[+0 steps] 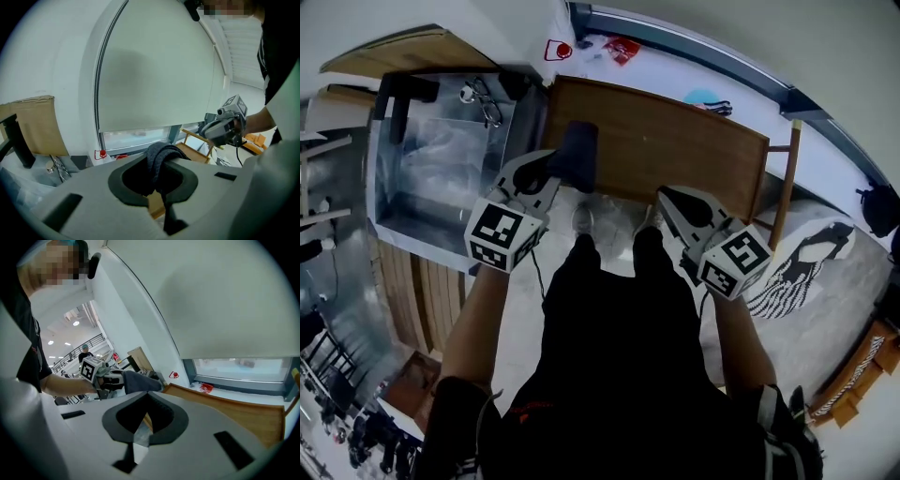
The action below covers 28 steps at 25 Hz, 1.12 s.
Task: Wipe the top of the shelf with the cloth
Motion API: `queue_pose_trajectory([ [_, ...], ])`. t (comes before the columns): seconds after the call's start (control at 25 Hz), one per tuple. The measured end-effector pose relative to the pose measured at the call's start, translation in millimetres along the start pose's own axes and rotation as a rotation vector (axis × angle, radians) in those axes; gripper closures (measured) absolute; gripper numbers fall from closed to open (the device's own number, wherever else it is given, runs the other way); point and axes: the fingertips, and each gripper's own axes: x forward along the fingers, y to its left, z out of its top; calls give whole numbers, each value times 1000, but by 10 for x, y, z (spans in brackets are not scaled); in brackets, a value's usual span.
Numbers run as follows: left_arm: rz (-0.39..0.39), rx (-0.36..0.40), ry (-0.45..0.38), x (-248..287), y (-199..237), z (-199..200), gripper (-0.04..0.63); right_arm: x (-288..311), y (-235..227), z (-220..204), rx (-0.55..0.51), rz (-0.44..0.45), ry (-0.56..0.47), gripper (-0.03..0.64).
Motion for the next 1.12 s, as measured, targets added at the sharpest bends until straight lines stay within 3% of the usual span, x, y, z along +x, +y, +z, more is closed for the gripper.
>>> queue_pose_trajectory([
  [0.36,152,2,61,607,321,-50,552,-102,-640,-178,29,80,85,613],
  [0.64,223,0,146,911,692,-330,552,-87,-972,-363,52,66,140,612],
  [0.92,304,103,282,1224,1088,-690,552,-33,-1121,-625,86,41,203,612],
  [1.12,295,120,372,1564,1186,-1017,552,-37,-1150,-823,108,31,246,613],
])
